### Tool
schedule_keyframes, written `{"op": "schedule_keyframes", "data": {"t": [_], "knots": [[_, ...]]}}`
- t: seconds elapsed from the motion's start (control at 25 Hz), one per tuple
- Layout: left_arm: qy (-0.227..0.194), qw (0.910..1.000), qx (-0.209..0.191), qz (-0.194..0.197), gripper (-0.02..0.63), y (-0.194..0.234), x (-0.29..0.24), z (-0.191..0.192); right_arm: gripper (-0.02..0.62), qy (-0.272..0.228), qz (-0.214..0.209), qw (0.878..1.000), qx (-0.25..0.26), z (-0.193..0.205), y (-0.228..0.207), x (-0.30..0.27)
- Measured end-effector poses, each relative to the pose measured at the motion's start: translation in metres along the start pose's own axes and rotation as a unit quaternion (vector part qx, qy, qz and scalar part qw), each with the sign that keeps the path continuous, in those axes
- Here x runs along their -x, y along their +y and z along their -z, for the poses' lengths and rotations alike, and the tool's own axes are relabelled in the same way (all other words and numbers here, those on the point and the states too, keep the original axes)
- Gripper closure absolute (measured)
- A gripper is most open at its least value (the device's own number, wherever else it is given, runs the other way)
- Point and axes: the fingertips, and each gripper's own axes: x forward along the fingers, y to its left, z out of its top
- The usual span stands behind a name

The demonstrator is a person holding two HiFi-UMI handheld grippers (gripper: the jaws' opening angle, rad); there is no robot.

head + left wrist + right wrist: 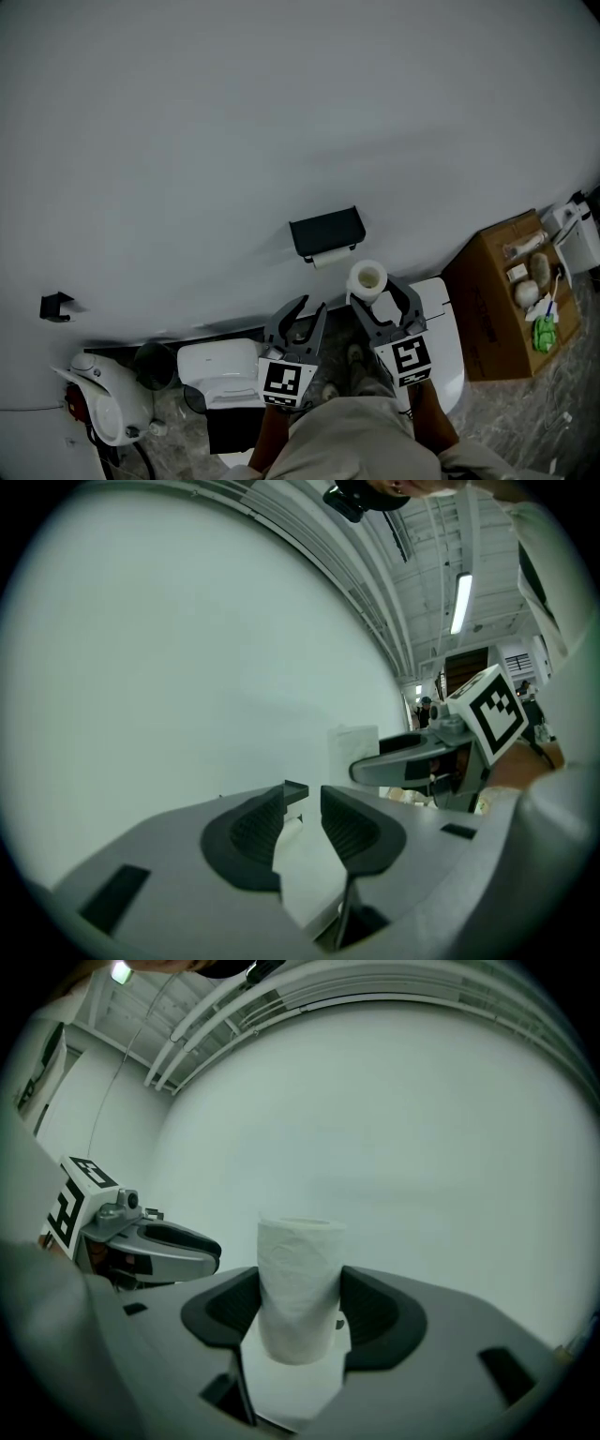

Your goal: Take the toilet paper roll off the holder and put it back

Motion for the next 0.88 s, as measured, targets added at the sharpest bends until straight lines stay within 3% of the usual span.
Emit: {"op": "schedule_keyframes", "data": {"t": [0.44,0.88], "knots": [[-0.004,1.0,0.002,-0.003,0.474,0.002,-0.002,0.0,0.331,0.008,-0.002,1.0,-0.003,0.002,-0.004,-0.005],[0.005,0.9998,0.007,-0.019,0.476,0.023,-0.038,0.002,0.331,0.022,-0.023,0.999,-0.004,0.006,-0.026,-0.048]]}}
